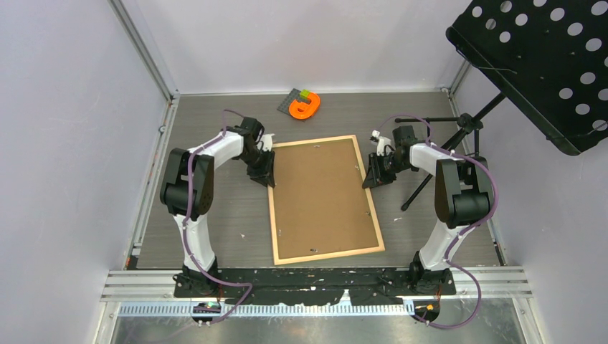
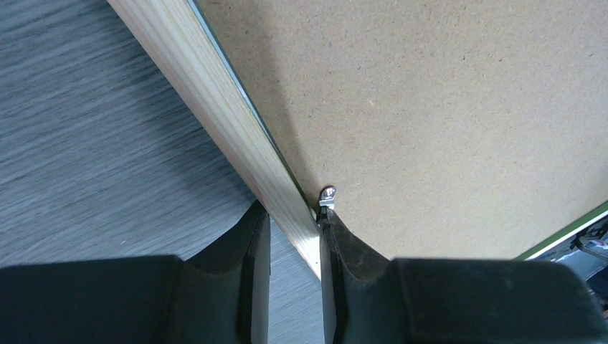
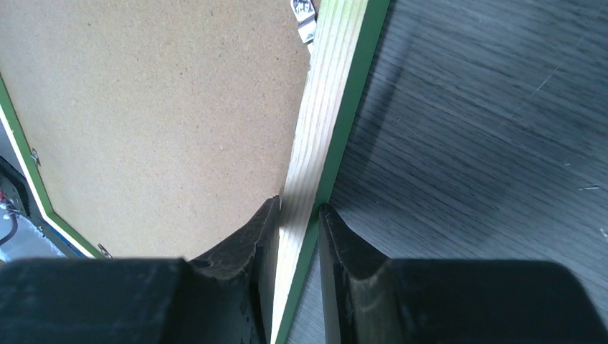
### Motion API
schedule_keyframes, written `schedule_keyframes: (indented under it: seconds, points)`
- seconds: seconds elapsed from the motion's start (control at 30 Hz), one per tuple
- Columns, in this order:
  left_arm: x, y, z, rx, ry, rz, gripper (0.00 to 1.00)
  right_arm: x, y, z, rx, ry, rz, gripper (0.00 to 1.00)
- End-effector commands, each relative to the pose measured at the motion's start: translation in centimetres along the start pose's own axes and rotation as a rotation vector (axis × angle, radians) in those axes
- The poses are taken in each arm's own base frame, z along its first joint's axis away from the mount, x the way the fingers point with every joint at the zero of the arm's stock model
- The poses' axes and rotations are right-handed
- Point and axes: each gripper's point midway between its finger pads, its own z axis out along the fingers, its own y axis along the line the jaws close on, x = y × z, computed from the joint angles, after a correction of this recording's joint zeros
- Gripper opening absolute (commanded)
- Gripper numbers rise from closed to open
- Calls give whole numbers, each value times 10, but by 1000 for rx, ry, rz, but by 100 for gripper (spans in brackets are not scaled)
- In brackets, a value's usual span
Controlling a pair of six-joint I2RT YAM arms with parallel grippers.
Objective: Put the photo into the frame
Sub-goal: Install the photo frame at the center of the board.
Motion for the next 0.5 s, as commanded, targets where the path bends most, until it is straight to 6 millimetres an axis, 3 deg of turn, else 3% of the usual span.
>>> schedule_keyframes:
  seconds: [0.0, 0.47]
  points:
    - [-13, 10, 6, -48, -33, 32, 20, 0, 6, 3, -41, -4, 9, 6]
    - [-5, 7, 14, -250, -40, 155, 12, -1, 8, 3, -58, -6, 13, 6]
